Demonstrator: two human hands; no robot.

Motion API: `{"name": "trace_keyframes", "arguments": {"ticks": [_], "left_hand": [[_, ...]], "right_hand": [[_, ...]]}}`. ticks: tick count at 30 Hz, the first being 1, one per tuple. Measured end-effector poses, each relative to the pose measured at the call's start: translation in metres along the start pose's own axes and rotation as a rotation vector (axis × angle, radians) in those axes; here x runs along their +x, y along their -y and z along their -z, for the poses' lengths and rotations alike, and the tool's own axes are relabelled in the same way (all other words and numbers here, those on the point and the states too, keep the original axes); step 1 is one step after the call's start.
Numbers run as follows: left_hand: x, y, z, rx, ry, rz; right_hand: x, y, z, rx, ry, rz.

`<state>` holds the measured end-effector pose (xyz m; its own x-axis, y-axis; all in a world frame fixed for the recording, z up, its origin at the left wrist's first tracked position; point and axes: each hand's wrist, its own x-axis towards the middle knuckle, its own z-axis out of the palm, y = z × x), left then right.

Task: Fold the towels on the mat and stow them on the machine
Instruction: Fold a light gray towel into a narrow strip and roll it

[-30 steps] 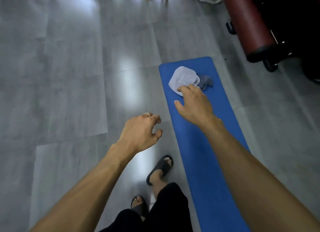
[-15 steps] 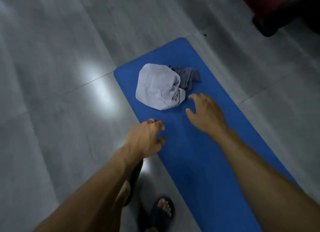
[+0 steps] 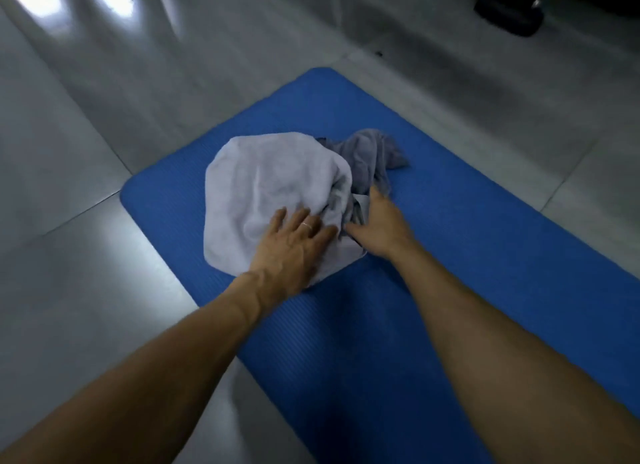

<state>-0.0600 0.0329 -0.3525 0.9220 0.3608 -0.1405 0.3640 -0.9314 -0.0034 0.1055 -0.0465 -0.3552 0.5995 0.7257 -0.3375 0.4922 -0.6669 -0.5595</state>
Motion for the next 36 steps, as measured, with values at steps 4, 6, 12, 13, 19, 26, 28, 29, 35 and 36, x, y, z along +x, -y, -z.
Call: {"name": "trace_keyframes", "arguments": {"ticks": [4, 6, 12, 13, 19, 26, 28, 29, 35, 36], "left_hand": [[0.001, 0.012, -0.004, -0.008, -0.211, -0.021], [-0.007, 0.013, 0.004, -0.078, -0.279, -0.021], [-0.009, -0.013, 0.035, -0.217, -0.360, -0.131], [-0.005, -0.022, 0.042, -0.233, -0.390, -0.156], [0.030, -0.103, 0.123, -0.154, -0.464, -0.298], [0.055, -0.282, 0.196, 0.069, -0.344, -0.549], [0.057, -0.339, 0.193, 0.069, -0.332, -0.610], [0.058, -0.366, 0.189, 0.061, -0.335, -0.629], [0.055, -0.495, 0.125, 0.116, 0.054, -0.630], [0.054, -0.506, 0.108, 0.147, 0.173, -0.630]], "right_hand": [[-0.010, 0.000, -0.004, 0.067, -0.108, -0.009], [-0.024, 0.001, 0.006, 0.141, -0.187, 0.000], [-0.064, -0.011, 0.062, 0.418, -0.328, -0.085], [-0.072, -0.015, 0.072, 0.411, -0.330, -0.062], [-0.147, -0.058, 0.172, 0.258, -0.493, 0.031], [-0.285, -0.186, 0.286, 0.006, -0.383, -0.369], [-0.330, -0.234, 0.306, -0.002, -0.336, -0.498], [-0.349, -0.259, 0.313, 0.033, -0.317, -0.543], [-0.409, -0.384, 0.302, 1.131, -0.426, -0.443], [-0.410, -0.404, 0.295, 1.242, -0.476, -0.432]]}}
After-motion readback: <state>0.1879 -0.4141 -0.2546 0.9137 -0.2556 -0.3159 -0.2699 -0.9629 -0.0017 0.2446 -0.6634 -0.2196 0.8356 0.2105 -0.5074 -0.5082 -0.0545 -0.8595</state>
